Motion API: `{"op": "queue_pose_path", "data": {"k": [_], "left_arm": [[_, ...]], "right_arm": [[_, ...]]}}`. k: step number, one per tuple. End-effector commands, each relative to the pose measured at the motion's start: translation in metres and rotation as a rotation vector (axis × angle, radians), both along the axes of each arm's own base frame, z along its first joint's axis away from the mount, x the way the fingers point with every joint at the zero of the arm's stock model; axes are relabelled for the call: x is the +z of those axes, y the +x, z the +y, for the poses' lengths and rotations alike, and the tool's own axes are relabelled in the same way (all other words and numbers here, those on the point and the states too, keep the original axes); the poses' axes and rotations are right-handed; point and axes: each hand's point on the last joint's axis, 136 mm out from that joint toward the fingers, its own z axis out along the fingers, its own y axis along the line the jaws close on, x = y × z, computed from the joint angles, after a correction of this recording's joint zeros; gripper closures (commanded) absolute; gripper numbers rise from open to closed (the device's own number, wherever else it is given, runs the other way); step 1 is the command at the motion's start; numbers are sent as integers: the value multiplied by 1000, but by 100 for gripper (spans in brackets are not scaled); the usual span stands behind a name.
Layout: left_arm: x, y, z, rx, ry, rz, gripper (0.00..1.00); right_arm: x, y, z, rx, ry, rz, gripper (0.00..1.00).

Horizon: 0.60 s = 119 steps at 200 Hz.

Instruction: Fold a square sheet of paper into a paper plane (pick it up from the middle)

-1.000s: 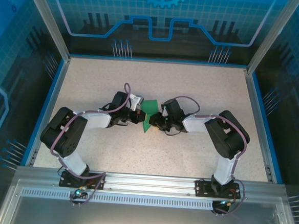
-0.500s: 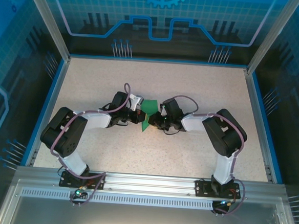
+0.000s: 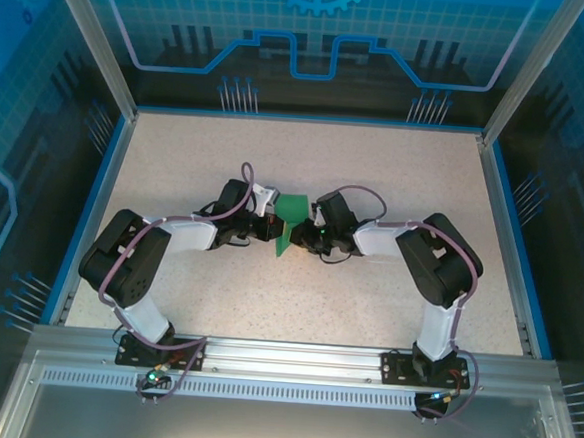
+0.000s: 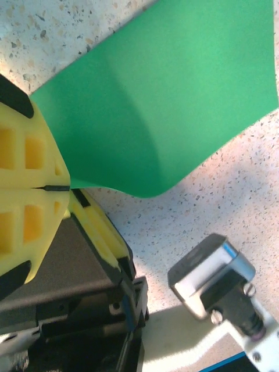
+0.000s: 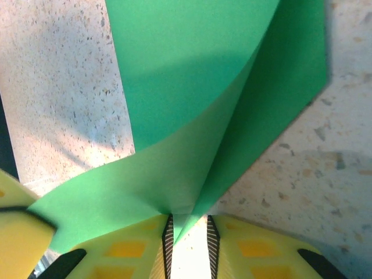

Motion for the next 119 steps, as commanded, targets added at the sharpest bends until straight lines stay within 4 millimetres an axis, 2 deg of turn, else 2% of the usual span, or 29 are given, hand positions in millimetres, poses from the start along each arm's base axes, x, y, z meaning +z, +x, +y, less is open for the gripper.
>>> {"op": "queue_pose_path", "data": {"k": [1, 45, 49, 76, 119], "left_arm": [[14, -3, 0, 51, -34, 39, 100], [17, -21, -15, 109, -72, 186, 100], [17, -23, -17, 115, -74, 198, 100], [21, -33, -32, 151, -90, 256, 100], [35, -37, -54, 190, -116, 300, 100]], "right_arm": [[29, 3, -15, 1, -32, -82, 73], [48, 1, -47, -7, -71, -132, 71], [40, -6, -53, -3, -84, -113, 71], [44, -14, -65, 22, -91, -124, 71], [44, -16, -85, 5, -83, -124, 69]]}}
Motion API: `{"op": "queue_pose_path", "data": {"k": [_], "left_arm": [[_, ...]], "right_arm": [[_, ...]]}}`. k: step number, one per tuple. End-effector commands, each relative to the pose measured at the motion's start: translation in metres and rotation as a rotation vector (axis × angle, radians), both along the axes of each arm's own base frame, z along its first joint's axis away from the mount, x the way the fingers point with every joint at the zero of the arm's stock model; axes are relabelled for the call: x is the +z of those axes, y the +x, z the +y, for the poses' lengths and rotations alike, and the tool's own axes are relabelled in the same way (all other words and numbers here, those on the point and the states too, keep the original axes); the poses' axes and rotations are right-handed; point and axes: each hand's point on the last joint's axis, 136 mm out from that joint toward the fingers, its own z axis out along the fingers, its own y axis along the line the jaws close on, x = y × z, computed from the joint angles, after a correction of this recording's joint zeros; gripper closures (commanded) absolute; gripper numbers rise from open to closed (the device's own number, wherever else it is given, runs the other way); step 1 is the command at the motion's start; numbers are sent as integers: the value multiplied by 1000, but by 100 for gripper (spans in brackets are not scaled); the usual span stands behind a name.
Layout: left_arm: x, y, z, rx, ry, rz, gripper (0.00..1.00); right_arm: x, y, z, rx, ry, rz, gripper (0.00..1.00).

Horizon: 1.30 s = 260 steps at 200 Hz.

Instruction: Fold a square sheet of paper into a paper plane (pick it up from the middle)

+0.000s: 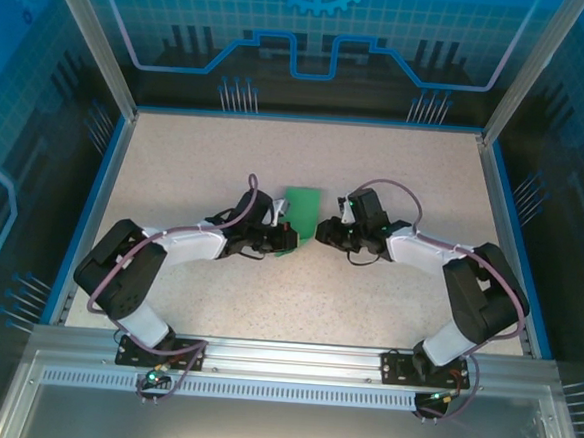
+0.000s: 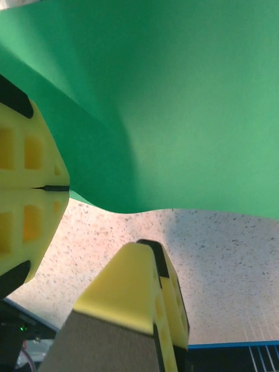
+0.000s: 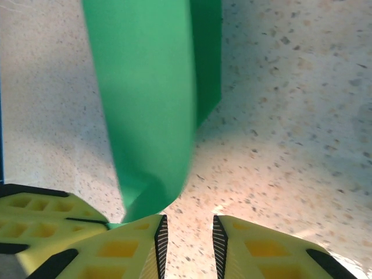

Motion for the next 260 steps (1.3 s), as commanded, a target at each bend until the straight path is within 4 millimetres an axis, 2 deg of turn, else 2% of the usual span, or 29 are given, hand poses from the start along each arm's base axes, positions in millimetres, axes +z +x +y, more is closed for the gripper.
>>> {"op": "queue_pose_path", "data": {"k": [1, 34, 95, 118, 163, 179, 182, 221, 260], "left_arm": [[25, 7, -9, 79, -37, 22, 100], [28, 9, -13, 132, -25, 69, 100], [40, 26, 12, 252, 64, 2, 100], [29, 27, 14, 255, 79, 32, 100], [10, 30, 19, 262, 94, 71, 100], [7, 32, 23, 279, 95, 81, 100], [6, 32, 23, 283, 95, 85, 100], [-2, 31, 27, 314, 76, 107, 100], [-3, 30, 28, 323, 72, 108, 100]], "right_arm": [[-1, -6, -14, 8, 0, 7, 69], [3, -5, -18, -5, 13, -5, 68], [9, 1, -11, 10, 33, -25, 67], [4, 1, -3, 32, 39, -8, 68], [-3, 1, 29, 119, 47, 4, 70], [-17, 1, 29, 96, 33, 41, 75], [-11, 9, 33, 88, 42, 26, 76], [-30, 25, 36, -11, 38, 97, 93], [-37, 34, 51, -22, 50, 130, 98]]}}
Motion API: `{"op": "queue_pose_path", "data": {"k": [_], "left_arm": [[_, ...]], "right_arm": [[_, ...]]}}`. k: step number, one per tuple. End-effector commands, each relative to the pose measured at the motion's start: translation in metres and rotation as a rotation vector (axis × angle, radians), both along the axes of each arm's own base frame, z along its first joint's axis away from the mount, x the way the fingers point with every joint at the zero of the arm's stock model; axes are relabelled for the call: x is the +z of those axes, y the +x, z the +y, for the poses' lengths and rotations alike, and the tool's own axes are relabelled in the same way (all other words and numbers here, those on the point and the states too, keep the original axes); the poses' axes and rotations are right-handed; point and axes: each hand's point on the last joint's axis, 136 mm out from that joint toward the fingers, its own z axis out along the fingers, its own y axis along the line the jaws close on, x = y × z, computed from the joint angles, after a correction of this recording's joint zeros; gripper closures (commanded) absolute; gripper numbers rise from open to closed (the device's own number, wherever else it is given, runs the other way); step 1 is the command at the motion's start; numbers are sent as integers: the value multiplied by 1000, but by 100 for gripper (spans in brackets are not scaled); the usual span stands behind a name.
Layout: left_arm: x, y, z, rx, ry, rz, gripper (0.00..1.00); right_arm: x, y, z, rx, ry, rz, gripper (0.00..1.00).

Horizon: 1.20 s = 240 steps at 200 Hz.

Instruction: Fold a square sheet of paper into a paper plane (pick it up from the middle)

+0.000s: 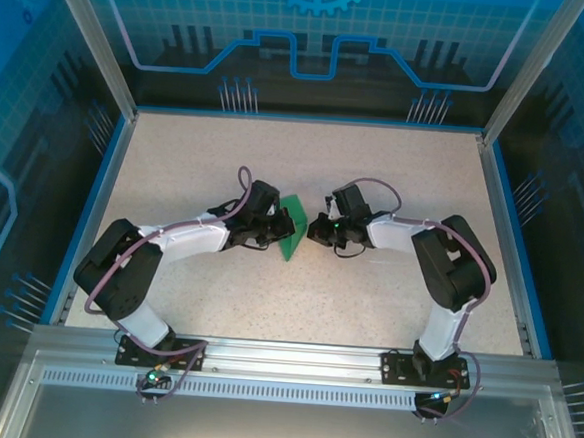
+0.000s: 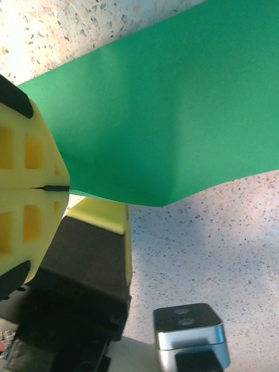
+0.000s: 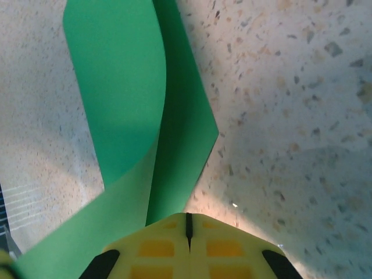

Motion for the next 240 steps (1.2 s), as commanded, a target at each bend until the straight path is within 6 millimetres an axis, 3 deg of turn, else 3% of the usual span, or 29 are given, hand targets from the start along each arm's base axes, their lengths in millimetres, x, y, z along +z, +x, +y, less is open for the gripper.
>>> {"op": "queue_pose_path", "data": {"k": [1, 38, 98, 165, 180, 207, 240], "left_arm": [[-8, 0, 5, 30, 2, 18, 100], [-11, -1, 7, 46, -6, 20, 100], [-10, -4, 10, 74, -31, 17, 100], [5, -3, 2, 47, -68, 19, 100], [12, -5, 0, 45, -89, 28, 100], [21, -10, -2, 49, -121, 60, 100], [35, -8, 1, 36, -93, 26, 98]], "right_arm": [[2, 9, 15, -18, 21, 12, 98], [-8, 16, 21, -53, 38, 44, 100], [3, 24, 20, -85, 64, -3, 98], [23, -2, 2, 13, 47, -117, 78], [18, -13, -12, 22, 10, -135, 75], [24, -16, -29, 14, -26, -169, 71], [29, -17, -25, 46, -14, -186, 69]]}}
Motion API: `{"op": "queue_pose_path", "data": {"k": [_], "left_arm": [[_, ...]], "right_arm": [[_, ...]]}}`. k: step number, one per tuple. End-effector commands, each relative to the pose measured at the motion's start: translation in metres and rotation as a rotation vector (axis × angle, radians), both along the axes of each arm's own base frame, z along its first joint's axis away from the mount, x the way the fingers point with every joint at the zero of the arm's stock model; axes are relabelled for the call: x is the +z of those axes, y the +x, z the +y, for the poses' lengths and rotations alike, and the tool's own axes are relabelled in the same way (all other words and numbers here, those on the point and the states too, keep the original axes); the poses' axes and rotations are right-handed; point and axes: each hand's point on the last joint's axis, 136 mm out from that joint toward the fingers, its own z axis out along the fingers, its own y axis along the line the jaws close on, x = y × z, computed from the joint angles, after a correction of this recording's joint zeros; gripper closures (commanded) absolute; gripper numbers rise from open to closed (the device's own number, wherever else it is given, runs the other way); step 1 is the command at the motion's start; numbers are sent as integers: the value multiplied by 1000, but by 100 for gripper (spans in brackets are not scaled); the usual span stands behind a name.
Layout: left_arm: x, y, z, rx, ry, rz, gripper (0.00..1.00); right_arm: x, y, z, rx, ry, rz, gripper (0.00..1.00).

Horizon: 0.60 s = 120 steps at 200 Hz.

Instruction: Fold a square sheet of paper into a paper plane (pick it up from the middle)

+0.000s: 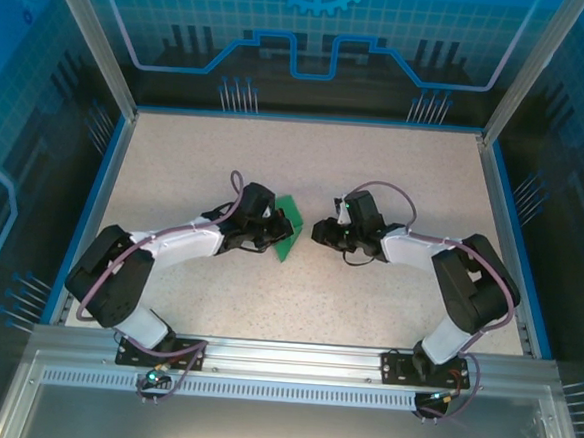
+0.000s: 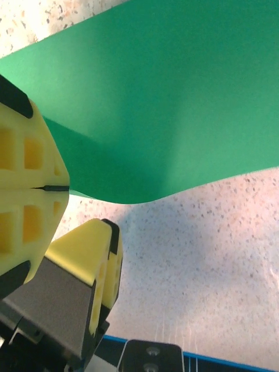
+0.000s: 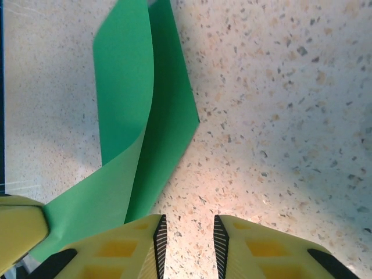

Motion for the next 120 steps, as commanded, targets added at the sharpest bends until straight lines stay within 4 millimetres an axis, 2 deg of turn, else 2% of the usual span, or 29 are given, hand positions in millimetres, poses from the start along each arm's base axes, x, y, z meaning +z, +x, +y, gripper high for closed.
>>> {"op": "queue_pose_path", "data": {"k": [1, 43, 120], "left_arm": [[21, 3, 1, -8, -6, -15, 98], [-14, 9, 8, -13, 1, 25, 95], [-49, 19, 15, -70, 58, 0, 94]], "right_arm": [[1, -2, -2, 31, -16, -28, 69], [1, -2, 13, 76, 0, -32, 68], [-10, -6, 35, 153, -20, -29, 72]]}}
